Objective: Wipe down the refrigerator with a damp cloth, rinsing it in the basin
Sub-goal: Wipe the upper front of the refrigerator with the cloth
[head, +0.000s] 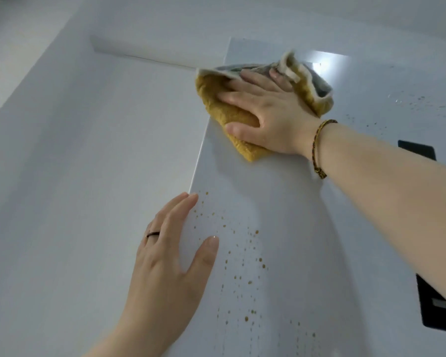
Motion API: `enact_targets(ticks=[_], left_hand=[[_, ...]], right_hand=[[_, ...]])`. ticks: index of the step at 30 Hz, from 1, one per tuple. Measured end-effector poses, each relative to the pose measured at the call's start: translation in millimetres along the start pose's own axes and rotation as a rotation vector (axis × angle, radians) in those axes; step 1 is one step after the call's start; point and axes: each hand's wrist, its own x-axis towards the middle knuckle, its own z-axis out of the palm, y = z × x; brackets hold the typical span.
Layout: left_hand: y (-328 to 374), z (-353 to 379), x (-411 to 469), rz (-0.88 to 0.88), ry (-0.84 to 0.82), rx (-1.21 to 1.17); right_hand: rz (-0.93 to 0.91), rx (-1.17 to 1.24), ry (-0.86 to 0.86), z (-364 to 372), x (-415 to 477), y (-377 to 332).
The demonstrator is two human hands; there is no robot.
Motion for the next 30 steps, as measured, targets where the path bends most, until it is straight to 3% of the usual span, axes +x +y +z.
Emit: enact_targets(ticks=[3, 5, 7, 11, 14, 16, 19, 21, 23, 27, 30], left_hand=[[-0.1, -1.0, 0.7, -0.014, -0.015, 0.003], [1.2, -2.4, 0.1, -0.021, -0.028, 0.028], [5.3, -1.0, 0.2, -0.014, -0.019, 0.091], [14.6, 3.7, 2.6, 0.06, 0.051, 0.273], [34.0, 19.7, -0.1, 0.216, -0.013, 0.467], [49.8, 36.7, -2.4, 0.293, -0.064, 0.498], [66.6, 65.5, -3.9, 0.364, -0.072, 0.511], [73.0, 82.3, -2.2, 0.345, -0.052, 0.524], [78.5, 97.5, -0.8, 0.296, -0.007, 0.563], [91.3, 117.3, -5.1, 0.173, 0.068, 0.664], [103.4, 124.2, -4.0, 0.104, 0.117, 0.722]], right_hand=[[0.391, 0.031, 0.067, -10.5, 9.2, 34.4], [0.557, 0.045, 0.073, -9.8, 11.1, 37.0], [0.533, 0.024, 0.034, -5.6, 4.7, 21.6], [0.11, -0.041, -0.019, 5.3, -28.6, -17.3], [-0.099, -0.054, -0.059, 3.5, -43.6, -6.5], [-0.04, -0.035, -0.037, -2.7, -41.9, 26.5], [0.297, -0.018, 0.032, -12.1, -51.7, 101.5], [0.549, 0.016, 0.066, -16.4, -71.2, 147.0], [0.684, 0.051, 0.085, -17.4, -90.1, 170.5], [0.617, 0.051, 0.093, -10.7, -103.2, 163.1], [0.316, 0.007, 0.068, -6.0, -109.5, 142.3]])
